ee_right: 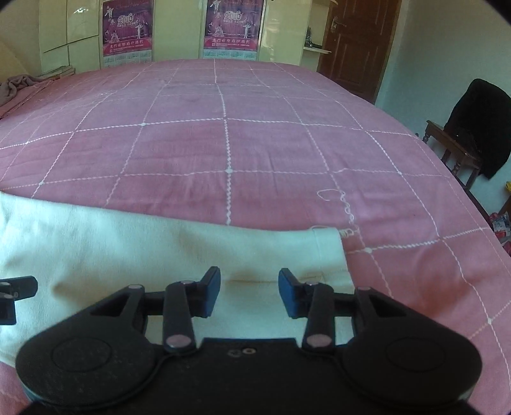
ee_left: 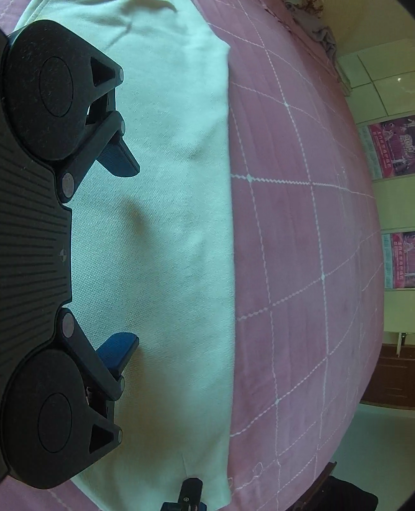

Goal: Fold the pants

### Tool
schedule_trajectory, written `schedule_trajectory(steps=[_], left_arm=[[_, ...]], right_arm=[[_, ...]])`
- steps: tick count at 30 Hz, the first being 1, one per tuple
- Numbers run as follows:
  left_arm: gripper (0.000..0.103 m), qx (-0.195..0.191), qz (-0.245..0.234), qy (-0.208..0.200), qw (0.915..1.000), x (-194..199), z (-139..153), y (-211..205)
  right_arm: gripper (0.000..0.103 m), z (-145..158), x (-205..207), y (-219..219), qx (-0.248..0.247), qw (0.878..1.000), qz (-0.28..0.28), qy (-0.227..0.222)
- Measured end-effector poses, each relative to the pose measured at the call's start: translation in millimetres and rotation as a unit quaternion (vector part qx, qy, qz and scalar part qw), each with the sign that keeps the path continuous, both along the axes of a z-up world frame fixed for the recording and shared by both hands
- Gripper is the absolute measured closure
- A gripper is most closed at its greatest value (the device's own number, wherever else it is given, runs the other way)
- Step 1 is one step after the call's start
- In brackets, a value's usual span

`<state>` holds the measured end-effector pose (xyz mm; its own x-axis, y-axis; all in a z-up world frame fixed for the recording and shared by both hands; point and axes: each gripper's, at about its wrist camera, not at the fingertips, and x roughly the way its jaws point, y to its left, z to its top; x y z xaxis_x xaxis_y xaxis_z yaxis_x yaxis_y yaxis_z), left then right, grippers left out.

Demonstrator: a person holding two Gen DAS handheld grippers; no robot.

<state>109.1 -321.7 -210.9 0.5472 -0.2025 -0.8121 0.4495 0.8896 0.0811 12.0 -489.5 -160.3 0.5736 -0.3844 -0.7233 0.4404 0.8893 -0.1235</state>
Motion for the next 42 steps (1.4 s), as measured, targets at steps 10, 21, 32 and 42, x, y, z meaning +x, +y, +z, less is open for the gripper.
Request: schedule_trajectory(steps=[10,21,32,42], left_arm=[[0.0,-0.018,0.002,0.02,0.9996,-7.2,-5.5,15.7],[0.0,-0.014,-0.012,0.027,0.9995,-36.5,-10.3,30.6],[0.0,0.005,0.002,0.031,0.9995,-40.0,-16.1,26.8],[0.002,-0.007,0.006,0.036,0.9993,-38.4,-4.3,37.3]], right_arm=[[0.056,-17.2,0.5,-8.6,-0.002,0.999,0.002,0.034],[0.041,-8.7,-82.6,-52.0,0.136,0.987,-0.087,0.005],[0.089,-22.3,-81.5,-68.5,0.268,0.95,-0.15,-0.063],[0.095,-4.4,-67.0,-37.1,0.164,0.976,-0.131,-0.054]])
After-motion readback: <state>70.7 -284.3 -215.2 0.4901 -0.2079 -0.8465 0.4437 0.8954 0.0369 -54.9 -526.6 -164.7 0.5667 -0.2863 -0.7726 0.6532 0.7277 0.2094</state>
